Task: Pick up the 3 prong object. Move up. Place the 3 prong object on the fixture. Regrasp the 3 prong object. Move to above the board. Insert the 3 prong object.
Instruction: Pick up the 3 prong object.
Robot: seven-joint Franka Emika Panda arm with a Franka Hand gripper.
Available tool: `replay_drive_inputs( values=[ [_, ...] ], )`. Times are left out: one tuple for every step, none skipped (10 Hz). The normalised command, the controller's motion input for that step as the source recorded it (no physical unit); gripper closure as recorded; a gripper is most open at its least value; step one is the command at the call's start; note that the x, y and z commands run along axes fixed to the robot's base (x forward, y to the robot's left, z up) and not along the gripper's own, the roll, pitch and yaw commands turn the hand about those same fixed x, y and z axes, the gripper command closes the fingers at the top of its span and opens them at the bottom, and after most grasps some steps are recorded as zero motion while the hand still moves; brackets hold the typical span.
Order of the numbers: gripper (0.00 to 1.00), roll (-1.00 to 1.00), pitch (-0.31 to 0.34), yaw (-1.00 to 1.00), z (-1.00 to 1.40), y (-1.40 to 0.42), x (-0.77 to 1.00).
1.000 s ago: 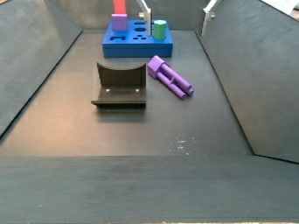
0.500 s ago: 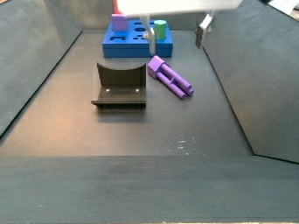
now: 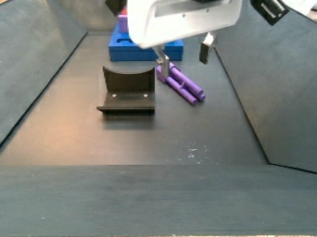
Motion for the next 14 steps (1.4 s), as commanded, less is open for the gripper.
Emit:
replay_drive_inputs(
  values=[
    [0.0,0.17,-0.049,0.71,-0.33,-0.35,-0.25],
    [0.0,0.19,-0.071,0.71,-0.39,-0.38,-0.38],
    [0.0,0.16,-0.049,0.61,-0.35,-0.42,-0.19],
    [0.0,0.12,-0.05,0.42,-0.41,-0.45,-0.15],
    [0.0,0.07,-0.05,0.32,-0.57,-0.46,-0.01],
    [0.0,0.06,-0.066,0.19,-0.59,-0.38,-0.07],
    [0.0,0.03,-0.091,0.17,-0.64,-0.1,-0.04],
    [0.0,0.01,-0.07,0.06,-0.69,0.0,0.0],
    [0.0,0.0,-0.044,-0.07,-0.7,0.01,-0.15],
    [0.0,0.0,-0.057,-0.32,-0.65,0.0,-0.24],
    [0.0,0.0,-0.007,-0.46,-0.63,0.04,-0.17],
    [0.0,0.0,-0.034,-0.8,-0.59,0.0,-0.21],
    [0.0,0.0,-0.019,-0.96,-0.59,0.0,-0.21],
    [0.0,0.01,0.0,-0.87,-0.39,0.0,-0.3]
  ],
)
